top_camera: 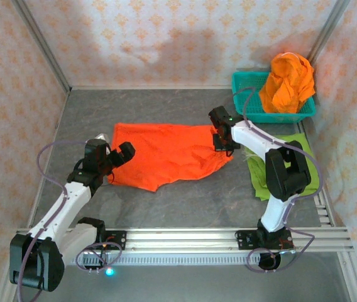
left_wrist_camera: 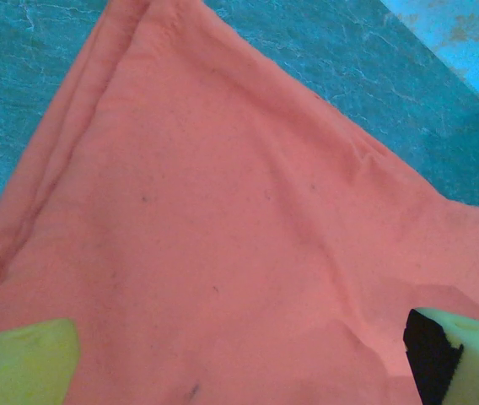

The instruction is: Fold and stack the shorts

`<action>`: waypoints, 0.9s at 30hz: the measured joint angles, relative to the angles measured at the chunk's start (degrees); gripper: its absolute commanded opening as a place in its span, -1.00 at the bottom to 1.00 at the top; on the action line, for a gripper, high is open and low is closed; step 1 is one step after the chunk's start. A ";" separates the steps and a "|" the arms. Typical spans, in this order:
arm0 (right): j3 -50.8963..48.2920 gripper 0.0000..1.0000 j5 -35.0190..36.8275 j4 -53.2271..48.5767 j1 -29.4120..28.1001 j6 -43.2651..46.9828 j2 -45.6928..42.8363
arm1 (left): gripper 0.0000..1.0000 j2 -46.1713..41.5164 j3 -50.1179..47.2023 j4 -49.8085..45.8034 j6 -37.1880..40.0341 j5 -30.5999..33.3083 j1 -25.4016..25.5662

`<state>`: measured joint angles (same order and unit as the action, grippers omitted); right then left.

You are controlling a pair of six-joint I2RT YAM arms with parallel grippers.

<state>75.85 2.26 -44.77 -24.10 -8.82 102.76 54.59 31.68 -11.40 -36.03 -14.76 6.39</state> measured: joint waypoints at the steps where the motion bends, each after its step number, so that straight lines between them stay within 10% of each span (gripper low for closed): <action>1: 0.66 -1.00 0.81 -0.96 0.00 0.55 -0.09 | 1.00 0.04 0.00 0.00 0.00 -0.04 0.00; 27: 19.30 -1.00 16.81 -17.75 -0.61 10.69 -6.73 | 1.00 0.44 0.55 -1.27 0.07 -1.55 0.00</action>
<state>95.15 19.07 -62.52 -24.71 1.87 96.03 55.02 32.23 -12.67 -35.97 -16.32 6.39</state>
